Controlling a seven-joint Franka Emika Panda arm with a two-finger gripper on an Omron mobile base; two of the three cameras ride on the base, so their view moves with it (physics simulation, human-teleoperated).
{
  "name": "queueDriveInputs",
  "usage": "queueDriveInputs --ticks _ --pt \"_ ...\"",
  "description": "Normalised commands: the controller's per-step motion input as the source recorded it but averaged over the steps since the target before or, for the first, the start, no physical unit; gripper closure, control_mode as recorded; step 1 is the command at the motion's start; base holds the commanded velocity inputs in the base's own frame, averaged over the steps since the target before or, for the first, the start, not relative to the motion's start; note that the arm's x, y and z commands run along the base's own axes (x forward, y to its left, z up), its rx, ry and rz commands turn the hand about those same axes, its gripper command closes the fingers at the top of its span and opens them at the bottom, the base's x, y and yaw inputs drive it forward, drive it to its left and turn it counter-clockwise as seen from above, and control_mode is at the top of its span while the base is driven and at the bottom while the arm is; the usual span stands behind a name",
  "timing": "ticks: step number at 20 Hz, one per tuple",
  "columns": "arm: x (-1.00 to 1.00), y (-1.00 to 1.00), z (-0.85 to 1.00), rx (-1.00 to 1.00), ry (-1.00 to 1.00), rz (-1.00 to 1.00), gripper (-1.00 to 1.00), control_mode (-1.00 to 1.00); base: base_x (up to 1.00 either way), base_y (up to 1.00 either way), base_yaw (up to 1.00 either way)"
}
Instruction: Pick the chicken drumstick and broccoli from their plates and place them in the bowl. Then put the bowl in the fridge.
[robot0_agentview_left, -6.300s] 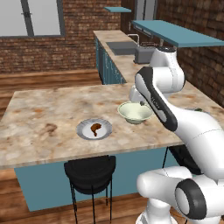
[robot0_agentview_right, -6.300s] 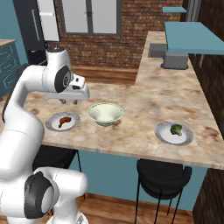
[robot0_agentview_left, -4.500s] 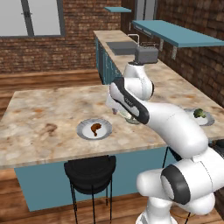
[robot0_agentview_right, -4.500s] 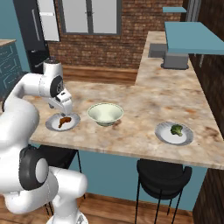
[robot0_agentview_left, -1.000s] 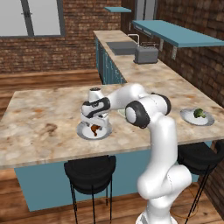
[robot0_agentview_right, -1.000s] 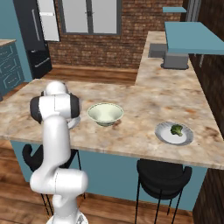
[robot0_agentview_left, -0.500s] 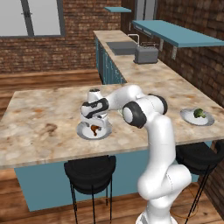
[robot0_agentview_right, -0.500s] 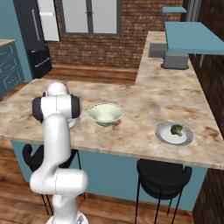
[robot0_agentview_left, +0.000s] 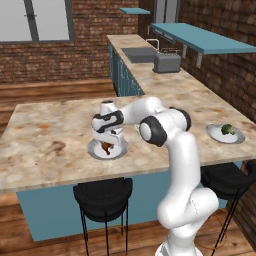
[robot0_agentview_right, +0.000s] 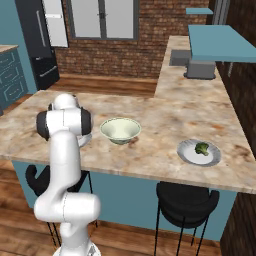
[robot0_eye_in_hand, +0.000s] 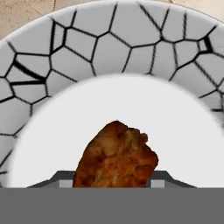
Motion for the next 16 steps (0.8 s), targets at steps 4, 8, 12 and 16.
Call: queueDriveInputs --ticks 4,8,12,16 --pt "-0.39 -0.3 0.21 0.06 0.01 0.0 1.0 -1.0 0.0 0.0 0.0" --pt "-0.3 -0.43 0.55 0.13 0.0 0.0 1.0 -1.0 0.0 0.0 0.0" --pt "-0.26 -0.4 0.71 0.09 0.0 0.0 1.0 -1.0 0.0 0.0 0.0" --pt "-0.14 -0.24 0.62 0.0 -0.01 0.0 1.0 -1.0 0.0 0.0 0.0"
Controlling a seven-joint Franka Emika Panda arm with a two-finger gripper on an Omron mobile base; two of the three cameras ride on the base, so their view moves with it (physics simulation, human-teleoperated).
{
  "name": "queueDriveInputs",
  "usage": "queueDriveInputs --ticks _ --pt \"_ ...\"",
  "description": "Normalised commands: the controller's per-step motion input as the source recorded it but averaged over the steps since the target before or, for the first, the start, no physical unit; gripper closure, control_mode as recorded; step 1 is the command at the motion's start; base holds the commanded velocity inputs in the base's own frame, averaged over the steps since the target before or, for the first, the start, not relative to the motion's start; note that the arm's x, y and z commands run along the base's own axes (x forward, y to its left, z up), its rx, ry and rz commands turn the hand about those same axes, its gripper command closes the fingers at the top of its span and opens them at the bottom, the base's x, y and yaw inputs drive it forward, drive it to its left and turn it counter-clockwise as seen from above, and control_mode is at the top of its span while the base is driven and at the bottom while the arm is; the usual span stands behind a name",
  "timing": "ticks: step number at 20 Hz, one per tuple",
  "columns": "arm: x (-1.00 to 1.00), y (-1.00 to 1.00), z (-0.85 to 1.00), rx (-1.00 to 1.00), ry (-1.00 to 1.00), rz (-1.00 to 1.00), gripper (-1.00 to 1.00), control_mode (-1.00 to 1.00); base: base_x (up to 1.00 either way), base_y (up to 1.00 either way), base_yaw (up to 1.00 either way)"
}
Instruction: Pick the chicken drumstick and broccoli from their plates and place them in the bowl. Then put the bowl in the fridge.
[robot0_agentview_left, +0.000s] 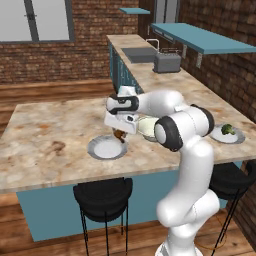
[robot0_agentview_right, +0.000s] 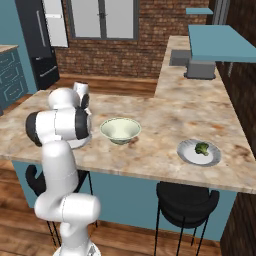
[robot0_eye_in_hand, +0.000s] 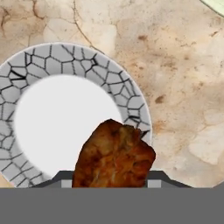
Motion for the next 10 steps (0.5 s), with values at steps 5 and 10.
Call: queueDriveInputs --ticks 5,10 --pt "-0.08 -0.28 0.35 0.0 0.0 0.03 1.0 -1.0 0.0 0.0 0.0" --pt "-0.11 -0.42 0.2 0.0 -0.03 0.16 1.0 -1.0 0.0 0.0 0.0"
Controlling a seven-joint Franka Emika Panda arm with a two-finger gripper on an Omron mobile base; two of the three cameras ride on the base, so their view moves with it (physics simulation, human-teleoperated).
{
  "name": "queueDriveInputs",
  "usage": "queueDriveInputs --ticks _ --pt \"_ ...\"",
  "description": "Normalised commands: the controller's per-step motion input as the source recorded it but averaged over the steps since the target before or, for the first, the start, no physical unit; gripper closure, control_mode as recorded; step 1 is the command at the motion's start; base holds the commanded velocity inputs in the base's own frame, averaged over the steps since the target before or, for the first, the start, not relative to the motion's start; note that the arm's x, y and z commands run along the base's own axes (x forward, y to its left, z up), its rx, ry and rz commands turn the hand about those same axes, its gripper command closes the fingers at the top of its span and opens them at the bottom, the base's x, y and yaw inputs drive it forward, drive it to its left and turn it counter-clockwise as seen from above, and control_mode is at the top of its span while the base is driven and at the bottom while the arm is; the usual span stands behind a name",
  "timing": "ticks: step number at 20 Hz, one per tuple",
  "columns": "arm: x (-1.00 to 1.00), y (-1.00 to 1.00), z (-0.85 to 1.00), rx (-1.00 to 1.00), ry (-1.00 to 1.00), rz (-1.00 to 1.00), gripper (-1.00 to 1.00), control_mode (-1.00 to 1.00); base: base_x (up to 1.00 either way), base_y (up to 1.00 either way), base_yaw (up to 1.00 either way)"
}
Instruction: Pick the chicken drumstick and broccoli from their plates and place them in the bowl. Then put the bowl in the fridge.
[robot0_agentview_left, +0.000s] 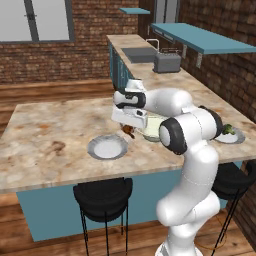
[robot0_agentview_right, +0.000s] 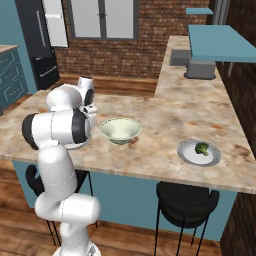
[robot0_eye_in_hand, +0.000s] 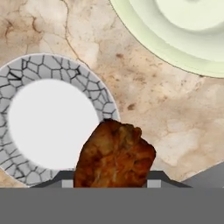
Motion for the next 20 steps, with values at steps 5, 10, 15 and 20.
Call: queueDriveInputs --ticks 5,10,15,20 --pt "-0.11 -0.51 0.16 0.0 -0.06 0.21 1.0 -1.0 0.0 0.0 0.0" --pt "-0.01 -0.58 0.05 0.0 0.0 0.22 1.0 -1.0 0.0 0.0 0.0" --pt "0.07 -0.56 0.0 0.06 0.0 0.25 1.0 -1.0 0.0 0.0 0.0" --pt "0.19 -0.5 0.0 0.04 0.0 0.27 1.0 -1.0 0.0 0.0 0.0"
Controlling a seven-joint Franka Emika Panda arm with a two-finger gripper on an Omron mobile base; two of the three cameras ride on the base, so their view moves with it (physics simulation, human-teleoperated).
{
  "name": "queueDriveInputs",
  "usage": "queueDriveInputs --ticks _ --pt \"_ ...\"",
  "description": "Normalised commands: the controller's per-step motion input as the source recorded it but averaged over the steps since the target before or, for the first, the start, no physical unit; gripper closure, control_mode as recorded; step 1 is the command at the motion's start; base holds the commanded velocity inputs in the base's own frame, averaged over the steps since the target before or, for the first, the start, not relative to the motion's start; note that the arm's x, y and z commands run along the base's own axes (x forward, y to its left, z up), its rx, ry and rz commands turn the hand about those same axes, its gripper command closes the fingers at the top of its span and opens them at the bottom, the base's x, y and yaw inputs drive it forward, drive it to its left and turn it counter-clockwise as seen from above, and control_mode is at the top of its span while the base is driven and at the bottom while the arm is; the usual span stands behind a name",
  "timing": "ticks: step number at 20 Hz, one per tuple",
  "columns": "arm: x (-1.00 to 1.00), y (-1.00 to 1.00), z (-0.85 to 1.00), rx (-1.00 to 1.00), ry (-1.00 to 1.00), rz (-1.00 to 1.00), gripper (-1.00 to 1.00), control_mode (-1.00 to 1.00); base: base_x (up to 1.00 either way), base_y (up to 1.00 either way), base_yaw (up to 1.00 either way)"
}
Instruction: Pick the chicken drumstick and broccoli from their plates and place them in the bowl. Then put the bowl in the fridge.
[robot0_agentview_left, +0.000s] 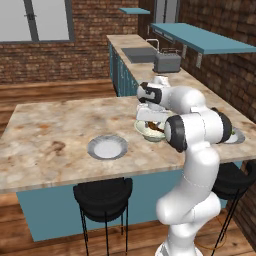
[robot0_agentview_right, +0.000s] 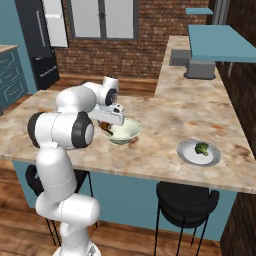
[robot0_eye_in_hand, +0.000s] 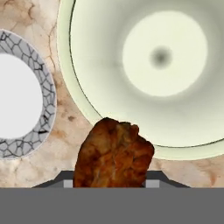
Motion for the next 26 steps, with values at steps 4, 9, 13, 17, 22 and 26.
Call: queueDriveInputs --ticks 4,9,13,17,22,26 --pt "0.3 -0.43 -0.01 0.0 0.0 0.26 1.0 -1.0 0.0 0.0 0.0" --pt "0.32 -0.22 -0.09 -0.01 0.0 0.2 1.0 -1.0 0.0 0.0 0.0" --pt "0.35 -0.02 -0.24 -0.05 -0.06 0.08 1.0 -1.0 0.0 0.0 0.0" --pt "0.23 -0.01 -0.21 -0.05 -0.06 0.07 1.0 -1.0 0.0 0.0 0.0" --pt "0.0 0.0 -0.24 -0.03 -0.06 0.01 1.0 -1.0 0.0 0.0 0.0" --pt "0.0 0.0 -0.28 0.0 -0.02 0.0 1.0 -1.0 0.0 0.0 0.0"
